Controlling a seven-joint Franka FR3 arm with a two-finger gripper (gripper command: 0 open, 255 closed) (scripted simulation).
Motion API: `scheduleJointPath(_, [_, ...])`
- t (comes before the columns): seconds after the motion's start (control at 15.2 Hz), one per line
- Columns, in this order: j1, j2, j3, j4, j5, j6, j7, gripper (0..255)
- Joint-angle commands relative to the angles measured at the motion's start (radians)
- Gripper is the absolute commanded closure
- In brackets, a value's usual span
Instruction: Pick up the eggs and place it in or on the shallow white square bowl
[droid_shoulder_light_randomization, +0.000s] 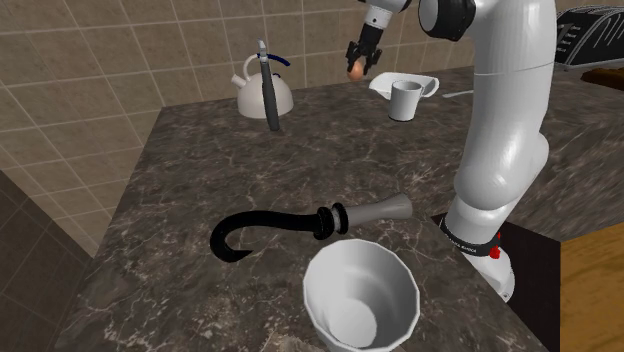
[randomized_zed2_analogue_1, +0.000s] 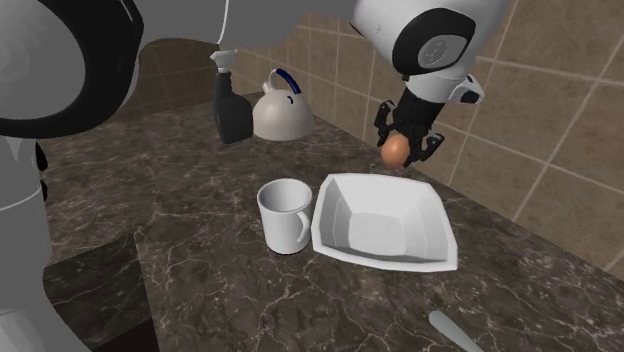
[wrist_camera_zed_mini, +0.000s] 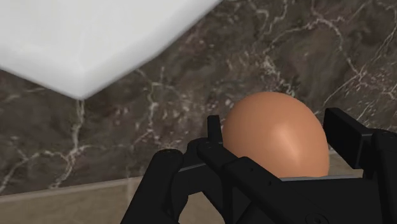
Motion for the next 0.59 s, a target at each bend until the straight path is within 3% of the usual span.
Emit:
scheduleJointPath(0.0, [0.0, -0.005, -0.001, 0.023, -0.005, -0.025, 0.012, 255])
scheduleJointPath(0.53, [-0.018, 0.002, -0.005, 0.138, -0.008, -0.129, 0.044, 255])
